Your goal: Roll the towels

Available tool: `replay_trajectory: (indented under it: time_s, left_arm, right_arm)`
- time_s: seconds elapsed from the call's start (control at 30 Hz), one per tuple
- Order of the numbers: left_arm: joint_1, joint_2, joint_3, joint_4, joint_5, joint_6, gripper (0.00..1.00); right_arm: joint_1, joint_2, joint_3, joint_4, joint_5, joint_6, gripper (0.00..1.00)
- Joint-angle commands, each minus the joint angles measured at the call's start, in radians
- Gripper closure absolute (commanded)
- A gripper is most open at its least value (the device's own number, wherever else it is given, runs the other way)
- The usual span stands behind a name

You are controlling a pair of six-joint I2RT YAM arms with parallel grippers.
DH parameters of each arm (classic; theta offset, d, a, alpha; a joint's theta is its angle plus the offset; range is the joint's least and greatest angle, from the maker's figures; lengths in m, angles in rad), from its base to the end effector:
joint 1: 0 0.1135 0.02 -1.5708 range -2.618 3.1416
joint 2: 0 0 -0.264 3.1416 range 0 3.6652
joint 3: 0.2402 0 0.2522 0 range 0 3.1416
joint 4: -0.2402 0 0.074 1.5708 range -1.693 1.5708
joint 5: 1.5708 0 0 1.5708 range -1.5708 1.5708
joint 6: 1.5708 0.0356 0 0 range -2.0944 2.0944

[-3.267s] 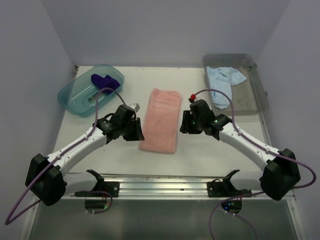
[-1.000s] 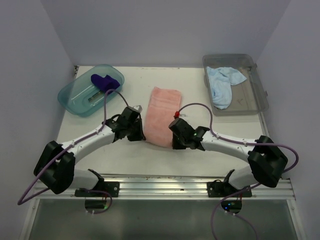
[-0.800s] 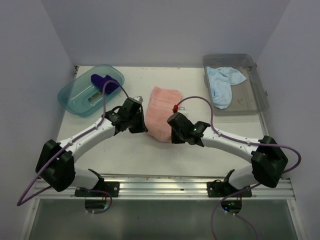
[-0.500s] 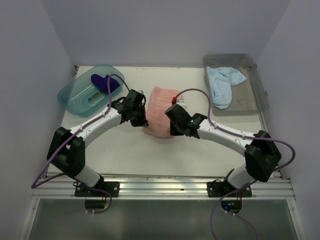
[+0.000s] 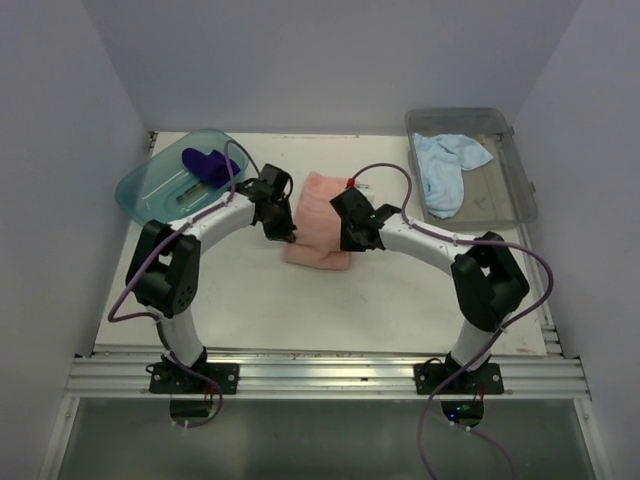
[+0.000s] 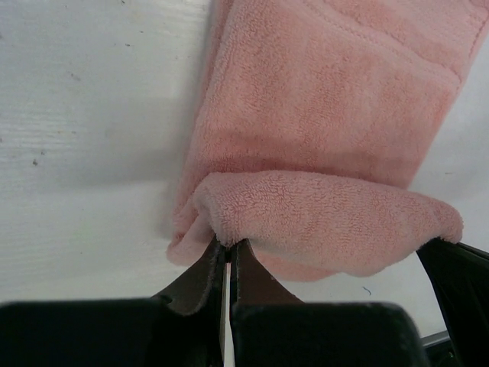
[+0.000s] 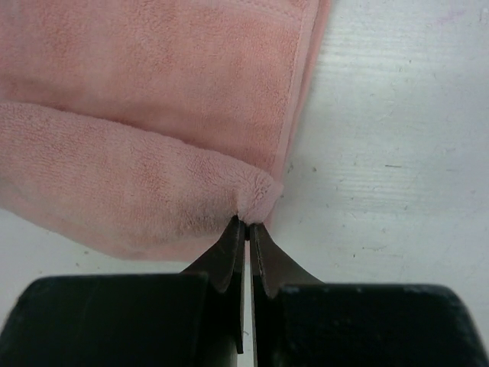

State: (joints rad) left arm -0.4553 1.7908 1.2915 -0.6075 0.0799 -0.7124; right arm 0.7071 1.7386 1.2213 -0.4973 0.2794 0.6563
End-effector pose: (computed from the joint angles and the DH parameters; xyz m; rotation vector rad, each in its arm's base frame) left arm 0.3314 -0.1654 0.2086 -0.3283 2.7431 -0.4519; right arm 0.2830 0.2289 0.2129 0.0373 2.5351 0.1791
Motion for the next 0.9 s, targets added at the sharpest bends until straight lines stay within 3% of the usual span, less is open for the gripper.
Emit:
replay_trajectory:
  time_s: [0.0, 0.17, 0.2, 0.23, 0.33, 0.4, 0.5, 0.57, 0.73, 0.87]
  left_arm:
    - [0.029, 0.053, 0.051, 0.035, 0.004, 0.033, 1.00]
    - [0.035, 0.088, 0.066, 0.025, -0.006, 0.050, 0.74]
    - [0.035, 0.075, 0.057, 0.026, -0.009, 0.054, 0.70]
    - [0.036, 0.035, 0.049, 0.031, -0.017, 0.056, 0.56]
    - [0.035, -0.068, 0.008, 0.044, -0.054, 0.053, 0.45]
    - [0.035, -0.115, -0.033, 0.060, -0.055, 0.045, 0.45]
    - [0.033, -0.183, -0.098, 0.123, 0.041, 0.048, 0.51]
    - [0.033, -0.179, -0.130, 0.187, 0.130, 0.047, 0.63]
    - [0.033, -0.062, -0.141, 0.250, 0.146, 0.031, 0.76]
    - [0.033, 0.011, -0.094, 0.247, 0.139, 0.036, 0.79]
  right_arm:
    - [-0.023, 0.056, 0.056, 0.016, 0.006, -0.029, 1.00]
    - [-0.043, 0.122, 0.093, 0.008, 0.000, -0.035, 1.00]
    - [-0.043, 0.128, 0.098, 0.002, 0.001, -0.032, 1.00]
    - [-0.046, 0.137, 0.102, -0.001, 0.000, -0.032, 1.00]
    - [-0.049, 0.138, 0.096, 0.000, 0.001, -0.021, 1.00]
    - [-0.051, 0.131, 0.093, -0.004, 0.000, -0.012, 1.00]
    - [-0.046, 0.090, 0.099, -0.015, 0.041, -0.039, 0.86]
    - [-0.044, 0.052, 0.101, -0.014, 0.064, -0.053, 0.77]
    - [-0.044, 0.036, 0.156, -0.049, 0.015, -0.089, 0.71]
    - [-0.034, 0.010, 0.165, -0.049, -0.029, -0.092, 0.70]
